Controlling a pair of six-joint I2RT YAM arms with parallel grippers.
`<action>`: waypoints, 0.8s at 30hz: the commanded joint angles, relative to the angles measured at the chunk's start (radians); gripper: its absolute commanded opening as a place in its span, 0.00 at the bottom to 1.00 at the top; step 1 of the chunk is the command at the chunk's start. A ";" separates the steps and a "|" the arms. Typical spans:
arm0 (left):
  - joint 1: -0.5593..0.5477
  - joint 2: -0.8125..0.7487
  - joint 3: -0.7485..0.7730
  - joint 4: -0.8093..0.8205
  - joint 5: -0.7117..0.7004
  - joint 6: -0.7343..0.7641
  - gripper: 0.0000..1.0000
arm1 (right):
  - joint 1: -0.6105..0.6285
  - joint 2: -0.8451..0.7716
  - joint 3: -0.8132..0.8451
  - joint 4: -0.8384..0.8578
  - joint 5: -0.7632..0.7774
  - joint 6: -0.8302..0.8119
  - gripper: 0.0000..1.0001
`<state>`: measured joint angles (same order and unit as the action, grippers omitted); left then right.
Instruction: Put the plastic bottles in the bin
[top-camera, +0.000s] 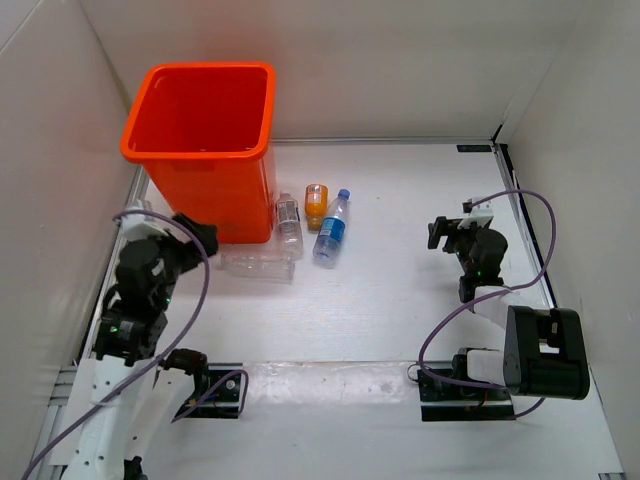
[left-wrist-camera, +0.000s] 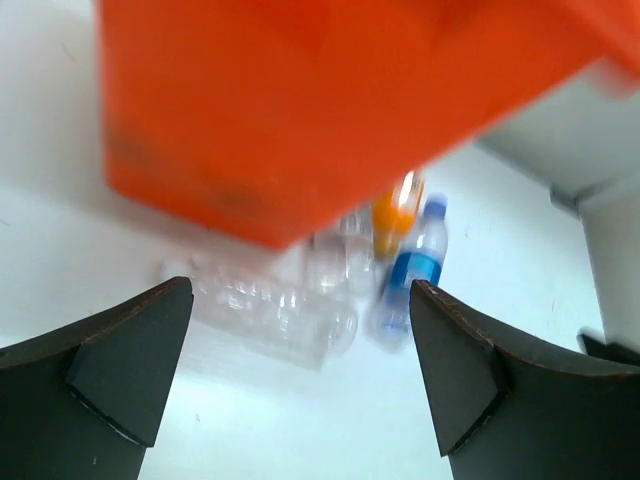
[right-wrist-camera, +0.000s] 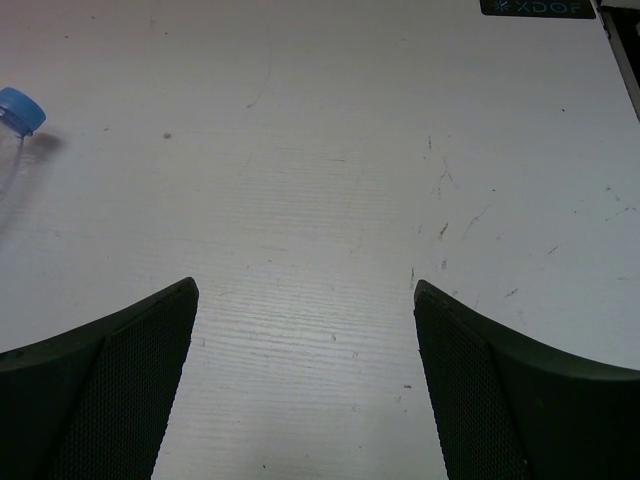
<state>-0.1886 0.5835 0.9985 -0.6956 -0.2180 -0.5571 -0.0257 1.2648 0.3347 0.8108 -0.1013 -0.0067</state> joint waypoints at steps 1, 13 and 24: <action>-0.031 -0.072 -0.228 0.109 0.140 -0.045 1.00 | -0.003 -0.005 0.026 0.034 -0.003 -0.003 0.90; -0.052 -0.036 -0.316 -0.073 0.089 -0.197 1.00 | -0.006 -0.007 0.026 0.036 -0.006 -0.003 0.90; -0.049 0.113 -0.244 -0.248 0.102 -0.539 1.00 | -0.011 -0.005 0.027 0.037 -0.014 -0.001 0.90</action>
<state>-0.2379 0.6750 0.7490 -0.8860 -0.1219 -0.9234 -0.0326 1.2648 0.3347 0.8112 -0.1089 -0.0067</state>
